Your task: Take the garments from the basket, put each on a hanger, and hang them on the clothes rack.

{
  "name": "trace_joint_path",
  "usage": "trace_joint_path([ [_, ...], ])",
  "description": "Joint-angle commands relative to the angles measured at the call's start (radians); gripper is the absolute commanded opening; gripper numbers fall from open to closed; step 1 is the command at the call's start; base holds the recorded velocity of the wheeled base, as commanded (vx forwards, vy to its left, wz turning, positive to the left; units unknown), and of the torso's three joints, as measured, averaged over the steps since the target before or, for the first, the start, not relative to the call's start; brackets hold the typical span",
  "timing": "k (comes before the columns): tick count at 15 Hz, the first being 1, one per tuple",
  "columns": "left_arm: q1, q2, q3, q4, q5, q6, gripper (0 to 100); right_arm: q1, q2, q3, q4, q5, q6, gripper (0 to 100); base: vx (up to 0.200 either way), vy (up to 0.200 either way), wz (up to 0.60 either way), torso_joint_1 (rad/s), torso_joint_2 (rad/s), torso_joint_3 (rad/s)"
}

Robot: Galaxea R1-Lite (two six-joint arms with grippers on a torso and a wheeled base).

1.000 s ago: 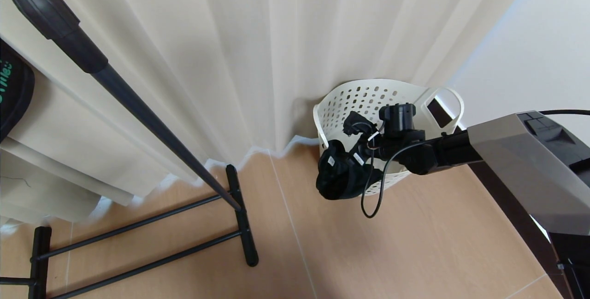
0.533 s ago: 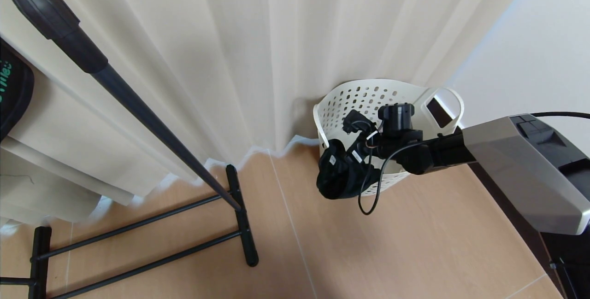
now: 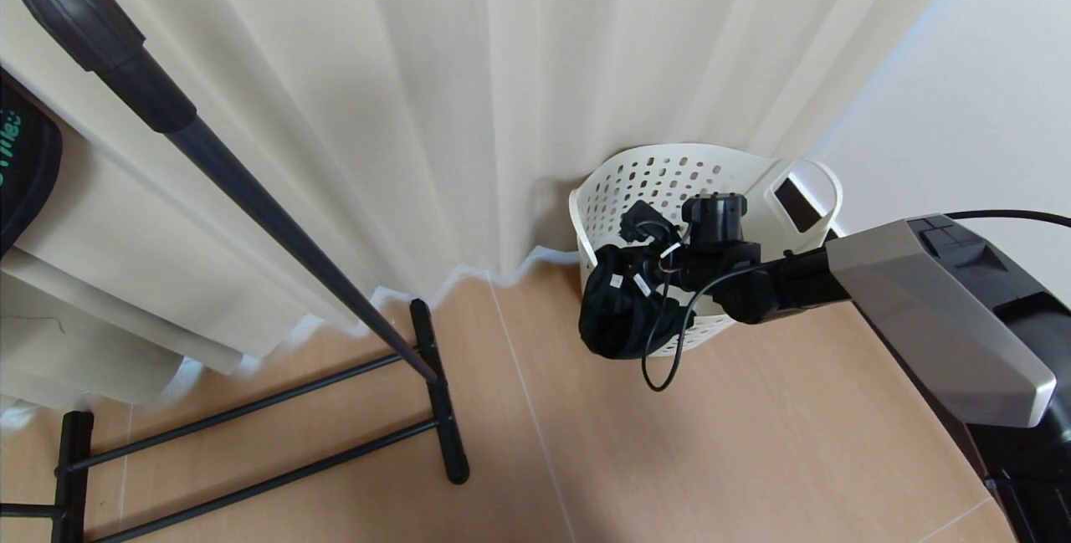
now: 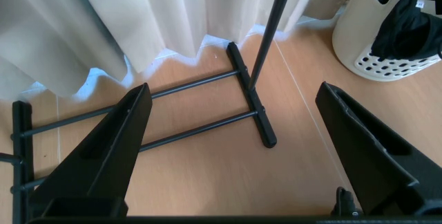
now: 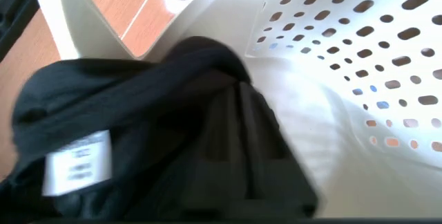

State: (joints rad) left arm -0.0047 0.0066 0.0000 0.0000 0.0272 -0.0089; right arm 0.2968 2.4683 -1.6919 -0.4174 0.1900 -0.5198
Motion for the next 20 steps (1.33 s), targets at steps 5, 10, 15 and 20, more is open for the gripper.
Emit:
trace_joint_path([
  [5, 0.000, 0.000, 0.000, 0.000, 0.000, 0.000, 100, -0.004, -0.025, 0.012, -0.027, 0.023, 0.026, 0, 0.000, 0.000, 0.00, 0.000, 0.00, 0.000],
  [10, 0.000, 0.000, 0.000, 0.000, 0.000, 0.000, 100, 0.005, -0.100, 0.132, -0.101, 0.075, 0.043, 0, 0.000, 0.000, 0.00, 0.000, 0.00, 0.000],
  [15, 0.000, 0.000, 0.000, 0.000, 0.000, 0.000, 100, 0.016, -0.190, 0.275, -0.218, 0.169, 0.043, 0, 0.000, 0.000, 0.00, 0.000, 0.00, 0.000],
  [20, 0.000, 0.000, 0.000, 0.000, 0.000, 0.000, 100, 0.038, -0.253, 0.276, -0.057, 0.098, 0.041, 0, 0.000, 0.000, 0.00, 0.000, 0.00, 0.000],
])
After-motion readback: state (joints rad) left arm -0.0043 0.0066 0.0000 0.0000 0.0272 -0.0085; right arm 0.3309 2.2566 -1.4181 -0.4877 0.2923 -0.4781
